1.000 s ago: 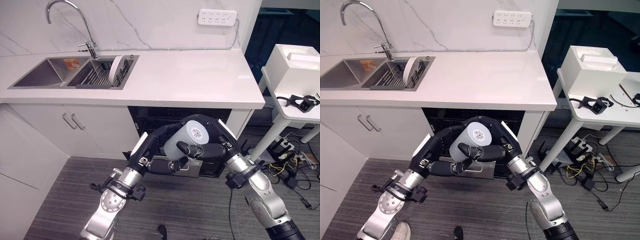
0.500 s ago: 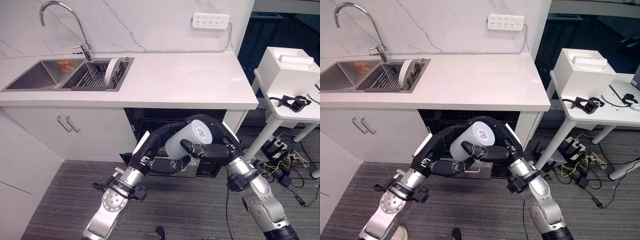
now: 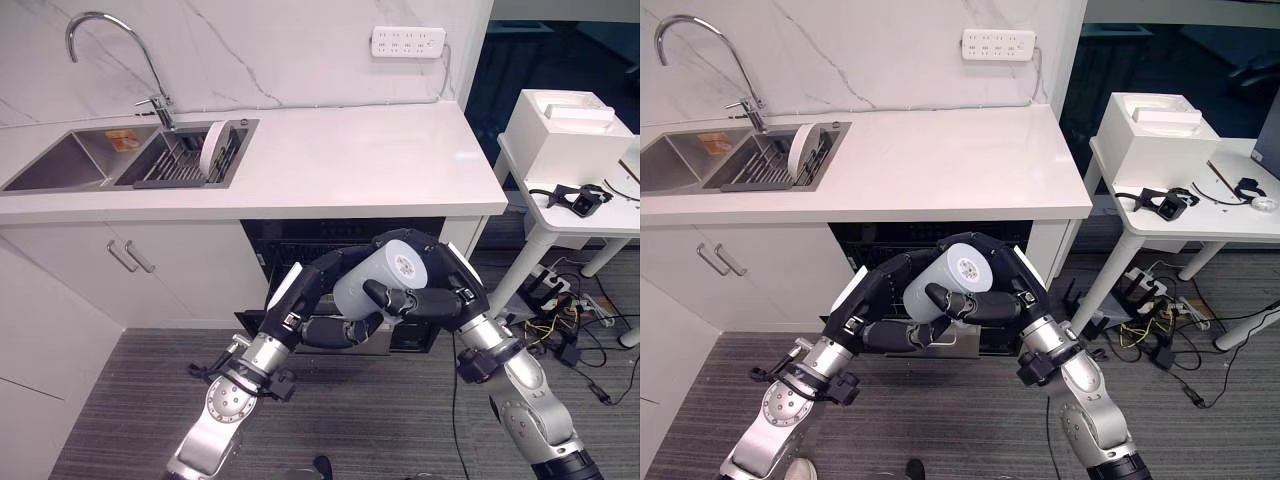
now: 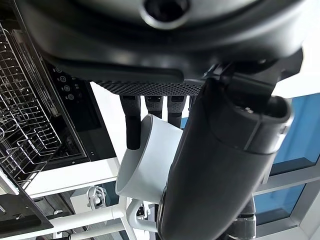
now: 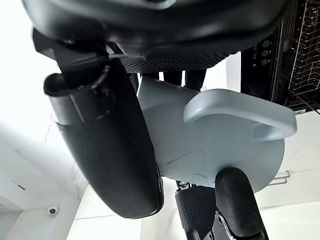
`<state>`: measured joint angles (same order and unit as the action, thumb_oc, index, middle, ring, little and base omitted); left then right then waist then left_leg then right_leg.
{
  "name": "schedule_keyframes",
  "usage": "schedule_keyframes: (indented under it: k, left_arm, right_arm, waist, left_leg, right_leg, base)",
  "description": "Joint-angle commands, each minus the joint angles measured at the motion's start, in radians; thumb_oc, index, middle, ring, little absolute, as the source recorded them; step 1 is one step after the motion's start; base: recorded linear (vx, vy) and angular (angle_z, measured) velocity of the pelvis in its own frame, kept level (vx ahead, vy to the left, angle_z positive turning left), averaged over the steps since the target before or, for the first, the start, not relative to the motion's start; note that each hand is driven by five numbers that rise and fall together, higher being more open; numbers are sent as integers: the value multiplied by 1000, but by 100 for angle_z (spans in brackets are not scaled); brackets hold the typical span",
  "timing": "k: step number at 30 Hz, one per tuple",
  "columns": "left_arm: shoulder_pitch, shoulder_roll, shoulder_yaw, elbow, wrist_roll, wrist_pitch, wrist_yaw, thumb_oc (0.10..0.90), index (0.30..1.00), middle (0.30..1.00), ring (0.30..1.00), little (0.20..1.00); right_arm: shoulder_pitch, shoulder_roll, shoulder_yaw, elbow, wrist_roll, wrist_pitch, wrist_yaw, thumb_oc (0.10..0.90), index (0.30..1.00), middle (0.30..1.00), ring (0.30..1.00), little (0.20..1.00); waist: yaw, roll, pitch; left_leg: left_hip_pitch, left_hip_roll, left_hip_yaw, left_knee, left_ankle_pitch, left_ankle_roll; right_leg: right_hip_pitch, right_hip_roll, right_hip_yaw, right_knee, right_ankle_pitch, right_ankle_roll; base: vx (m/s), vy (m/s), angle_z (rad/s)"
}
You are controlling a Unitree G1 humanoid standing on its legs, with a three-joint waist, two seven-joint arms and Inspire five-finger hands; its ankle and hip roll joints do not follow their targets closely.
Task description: Place the dishes in the dishwasher.
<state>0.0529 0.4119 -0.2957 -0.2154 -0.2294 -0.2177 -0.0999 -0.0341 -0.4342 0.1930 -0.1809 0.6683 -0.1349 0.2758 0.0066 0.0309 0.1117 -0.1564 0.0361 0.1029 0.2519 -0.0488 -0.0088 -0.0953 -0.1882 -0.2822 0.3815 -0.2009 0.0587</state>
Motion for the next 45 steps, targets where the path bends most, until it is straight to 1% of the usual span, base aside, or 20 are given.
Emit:
schedule_keyframes:
  k: [1, 2, 3, 4, 9, 15, 19, 21, 24, 27, 32, 33, 34, 36, 37, 38, 39, 41, 43, 45]
  left_arm:
    - [-92, 25, 158, 6, -44, -67, 86, 400, 300, 300, 300, 300]
    - [-97, 23, 157, 5, -56, -66, 86, 552, 528, 528, 528, 528]
    - [-100, 22, 158, 2, -56, -60, 91, 590, 585, 585, 585, 585]
    - [-102, 19, 155, 9, -64, -54, 89, 800, 900, 900, 900, 900]
    - [-92, 17, 159, 2, -74, -58, 90, 800, 900, 900, 900, 900]
    - [-90, 16, 171, 1, -60, -59, 91, 800, 900, 900, 900, 900]
    - [-85, 23, 179, 3, -71, -78, 71, 800, 900, 900, 900, 900]
    - [-86, 24, 183, 0, -74, -74, 57, 800, 900, 900, 900, 900]
    - [-81, 32, 200, 1, -87, -85, 43, 800, 900, 900, 900, 900]
    - [-80, 36, 216, 4, -91, -94, 50, 800, 900, 900, 900, 900]
    - [-77, 33, 240, 20, -86, -106, 86, 800, 900, 900, 900, 900]
    - [-77, 33, 243, 24, -86, -108, 94, 800, 900, 900, 900, 900]
    - [-76, 35, 253, 25, -93, -107, 100, 800, 900, 900, 900, 900]
    - [-80, 37, 254, 24, -95, -102, 91, 800, 900, 900, 900, 900]
    - [-85, 36, 245, 22, -92, -100, 84, 800, 900, 900, 900, 900]
    - [-86, 27, 228, 19, -78, -102, 82, 800, 900, 900, 900, 900]
    - [-84, 21, 219, 22, -71, -109, 82, 800, 900, 900, 900, 900]
    - [-87, 16, 207, 34, -56, -123, 91, 800, 900, 900, 900, 900]
    - [-86, 20, 211, 41, -42, -129, 105, 800, 900, 900, 900, 900]
    - [-78, 26, 225, 33, -39, -118, 127, 800, 900, 900, 900, 900]
  right_arm:
    - [-39, 15, -77, -127, 53, -162, 41, 400, 300, 300, 300, 300]
    - [-40, 16, -72, -128, 51, -162, 37, 400, 300, 300, 300, 300]
    - [-43, 18, -70, -125, 49, -161, 34, 400, 300, 300, 300, 300]
    - [-44, 20, -64, -125, 43, -158, 32, 400, 300, 300, 300, 300]
    - [-40, 19, -66, -128, 45, -161, 33, 400, 300, 300, 300, 300]
    - [-35, 26, -79, -117, 22, -183, -6, 400, 300, 300, 300, 300]
    - [-32, 21, -109, -103, 11, -205, -45, 400, 300, 300, 300, 300]
    - [-28, 19, -128, -86, 0, -224, -65, 400, 300, 300, 300, 300]
    - [-15, 9, -187, -59, 9, -258, -95, 400, 300, 300, 300, 300]
    - [-8, 6, -231, -32, 18, -281, -106, 400, 300, 300, 300, 300]
    - [4, 14, -272, -6, 29, -300, -121, 400, 300, 300, 300, 300]
    - [4, 16, -277, -2, 34, -301, -122, 400, 300, 300, 300, 300]
    - [4, 17, -284, 0, 61, -286, -98, 400, 300, 300, 300, 300]
    - [0, 17, -274, -5, 98, -234, -21, 400, 300, 300, 300, 300]
    - [-4, 13, -252, -16, 84, -205, 25, 400, 300, 300, 300, 300]
    - [-8, 14, -201, -32, 37, -205, 45, 400, 300, 300, 300, 300]
    - [-11, 15, -173, -38, 24, -222, 27, 400, 300, 300, 300, 300]
    - [-23, 20, -152, -36, 51, -258, -44, 400, 300, 300, 300, 300]
    - [-29, 25, -176, -26, 71, -273, -81, 400, 300, 300, 300, 300]
    - [-17, 23, -209, -30, 58, -286, -105, 400, 300, 300, 300, 300]
  waist:
    - [8, -22, -38]
    - [9, -22, -38]
    - [9, -22, -38]
    - [8, -22, -39]
    - [8, -21, -36]
    - [5, -21, -38]
    - [2, -20, -38]
    - [-1, -21, -38]
    - [-6, -21, -38]
    - [-9, -22, -37]
    - [-13, -23, -36]
    - [-14, -23, -36]
    - [-14, -22, -36]
    - [-12, -22, -35]
    - [-10, -22, -33]
    - [-7, -22, -32]
    - [-5, -22, -32]
    - [-2, -23, -36]
    - [-1, -23, -38]
    - [-5, -22, -35]
  left_leg:
    - [45, 56, -35, 48, -129, -32]
    - [46, 56, -35, 48, -129, -32]
    - [46, 56, -36, 48, -130, -32]
    - [48, 57, -35, 48, -130, -32]
    - [49, 57, -34, 48, -130, -32]
    - [52, 58, -30, 48, -131, -32]
    - [53, 59, -27, 48, -132, -31]
    - [54, 61, -23, 48, -132, -32]
    - [55, 62, -20, 48, -134, -31]
    - [56, 62, -19, 48, -135, -31]
    - [58, 63, -14, 48, -136, -31]
    - [58, 64, -13, 48, -136, -32]
    - [59, 65, -13, 48, -137, -33]
    - [59, 63, -17, 48, -137, -34]
    - [59, 62, -20, 48, -136, -33]
    - [57, 60, -21, 48, -133, -32]
    - [56, 61, -20, 48, -131, -32]
    - [54, 64, -18, 48, -129, -33]
    - [54, 64, -19, 48, -132, -35]
    - [56, 63, -17, 48, -133, -34]
  right_leg:
    - [43, -26, 38, -81, 61, 104]
    - [45, -26, 38, -81, 60, 104]
    - [45, -26, 37, -81, 60, 105]
    - [46, -26, 37, -81, 60, 104]
    - [46, -25, 37, -81, 59, 102]
    - [47, -23, 39, -81, 58, 100]
    - [48, -21, 40, -81, 57, 99]
    - [49, -22, 38, -81, 59, 100]
    - [49, -22, 37, -81, 59, 100]
    - [50, -21, 37, -81, 58, 100]
    - [50, -21, 37, -81, 58, 100]
    - [51, -21, 37, -81, 59, 101]
    - [51, -21, 35, -81, 57, 100]
    - [52, -21, 33, -81, 56, 100]
    - [52, -22, 31, -81, 56, 100]
    - [51, -24, 32, -81, 57, 100]
    - [50, -25, 33, -81, 58, 100]
    - [48, -26, 32, -81, 59, 100]
    - [49, -25, 30, -81, 60, 101]
    - [50, -24, 31, -81, 59, 101]
  base:
    - [0, 0, 0]
    - [0, 0, 0]
    - [0, 0, 0]
    - [0, 0, 0]
    - [0, 0, 0]
    - [0, 0, 0]
    - [0, 0, 0]
    - [0, 0, 0]
    - [0, 0, 0]
    - [0, 0, 0]
    - [0, 0, 0]
    - [0, 0, 0]
    - [0, 0, 0]
    - [0, 0, 0]
    - [0, 0, 0]
    - [0, 0, 0]
    - [0, 0, 0]
    - [0, 0, 0]
    - [0, 0, 0]
    - [0, 0, 0]
